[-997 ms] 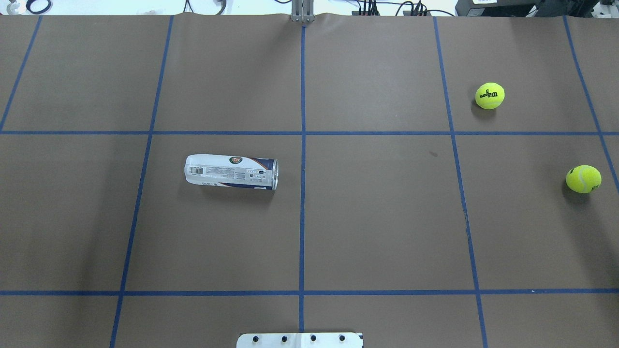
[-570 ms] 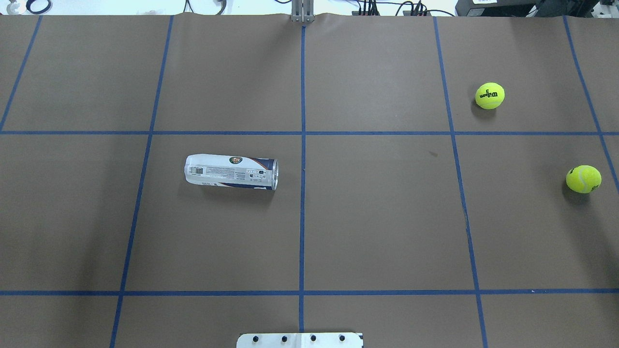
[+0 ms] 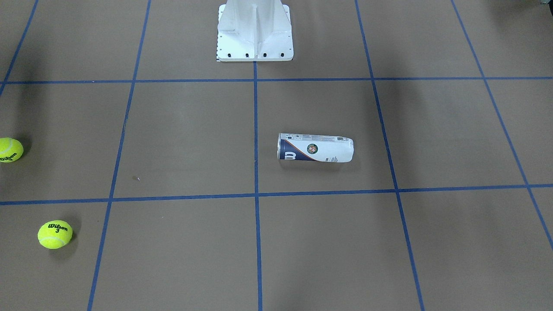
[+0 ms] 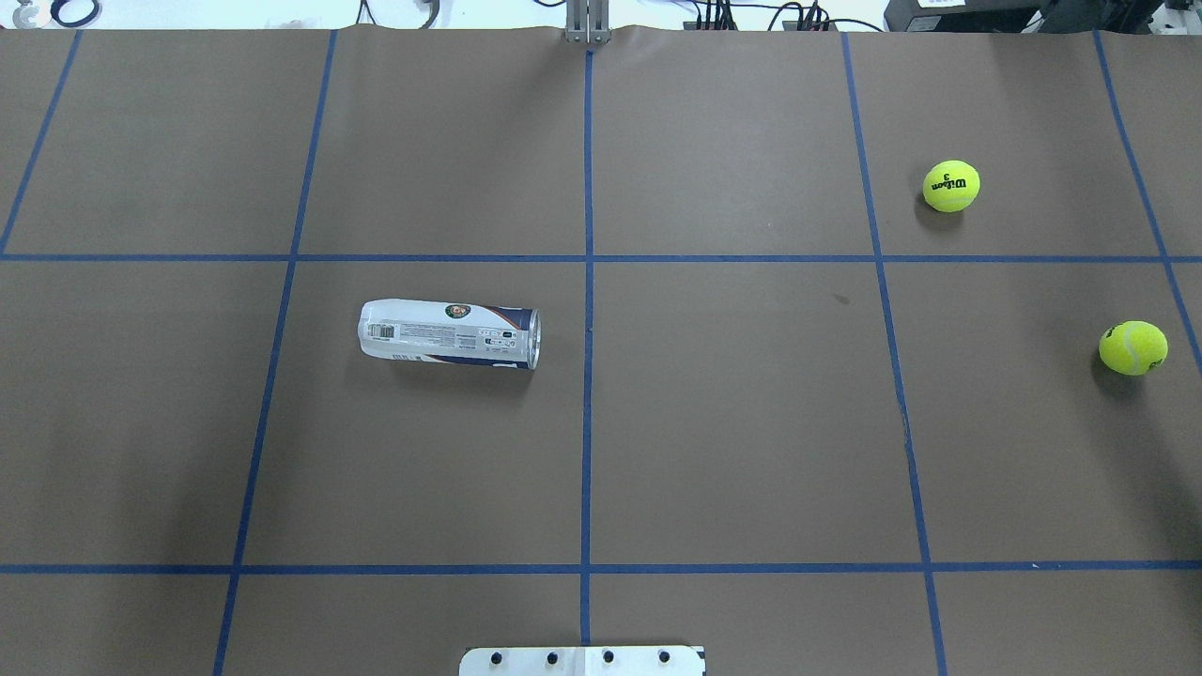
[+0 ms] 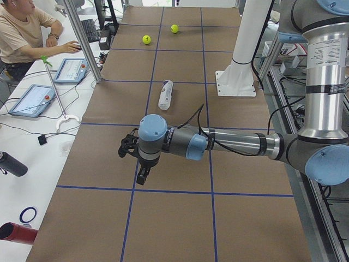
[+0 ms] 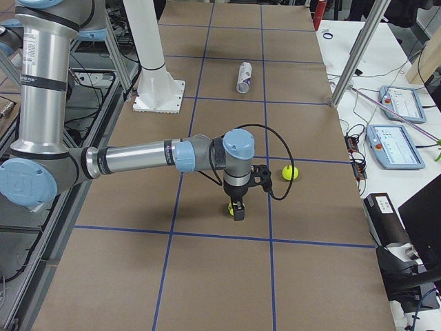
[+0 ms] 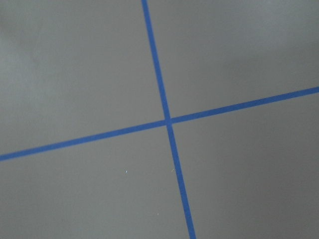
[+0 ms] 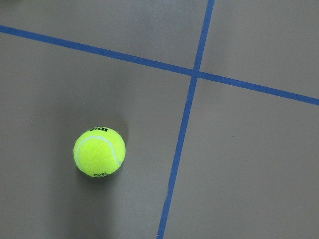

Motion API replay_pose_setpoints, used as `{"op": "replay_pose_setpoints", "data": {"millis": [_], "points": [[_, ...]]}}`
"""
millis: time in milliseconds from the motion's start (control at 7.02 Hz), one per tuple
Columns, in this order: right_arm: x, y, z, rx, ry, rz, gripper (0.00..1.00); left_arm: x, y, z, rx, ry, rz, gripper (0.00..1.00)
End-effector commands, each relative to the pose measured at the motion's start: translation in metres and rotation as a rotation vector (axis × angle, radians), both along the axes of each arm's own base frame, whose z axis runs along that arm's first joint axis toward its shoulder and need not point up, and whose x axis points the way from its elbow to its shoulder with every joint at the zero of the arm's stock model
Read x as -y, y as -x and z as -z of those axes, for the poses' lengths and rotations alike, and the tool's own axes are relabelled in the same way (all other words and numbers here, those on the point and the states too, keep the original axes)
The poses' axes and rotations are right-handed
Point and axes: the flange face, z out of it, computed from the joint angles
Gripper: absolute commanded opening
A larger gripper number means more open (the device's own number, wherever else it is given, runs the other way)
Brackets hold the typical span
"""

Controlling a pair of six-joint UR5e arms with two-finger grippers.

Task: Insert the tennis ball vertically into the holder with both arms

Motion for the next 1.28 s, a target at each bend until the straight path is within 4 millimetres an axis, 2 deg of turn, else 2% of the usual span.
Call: {"op": "replay_pose_setpoints", "data": {"millis": [0, 142, 285, 427, 570, 855, 997, 1140], "points": [[0.001, 0.002, 0.001, 0.024, -0.022, 0.003, 1.0, 0.007, -0.006, 0.015, -0.001, -0.135, -0.009, 1.0], [0.001, 0.004, -0.001, 0.043, -0.016, 0.005, 1.0, 0.009, -0.006, 0.03, -0.002, -0.265, -0.006, 1.0], [0.001, 0.004, -0.003, 0.046, -0.012, 0.006, 1.0, 0.023, -0.014, 0.053, -0.01, -0.344, -0.005, 1.0], [0.001, 0.004, -0.004, 0.046, -0.009, 0.006, 1.0, 0.037, -0.016, 0.077, -0.06, -0.302, 0.072, 1.0], [0.001, 0.004, -0.005, 0.046, -0.008, 0.005, 1.0, 0.041, -0.029, 0.088, -0.092, -0.338, 0.086, 1.0], [0.0, 0.004, -0.01, 0.048, 0.001, 0.007, 1.0, 0.049, -0.041, 0.09, -0.107, -0.385, 0.062, 1.0], [0.0, 0.004, -0.01, 0.048, 0.002, 0.007, 1.0, 0.05, -0.061, 0.092, -0.126, -0.392, 0.025, 1.0], [0.0, 0.004, -0.01, 0.048, 0.001, 0.007, 1.0, 0.058, -0.111, 0.113, -0.153, -0.42, -0.063, 1.0]]}}
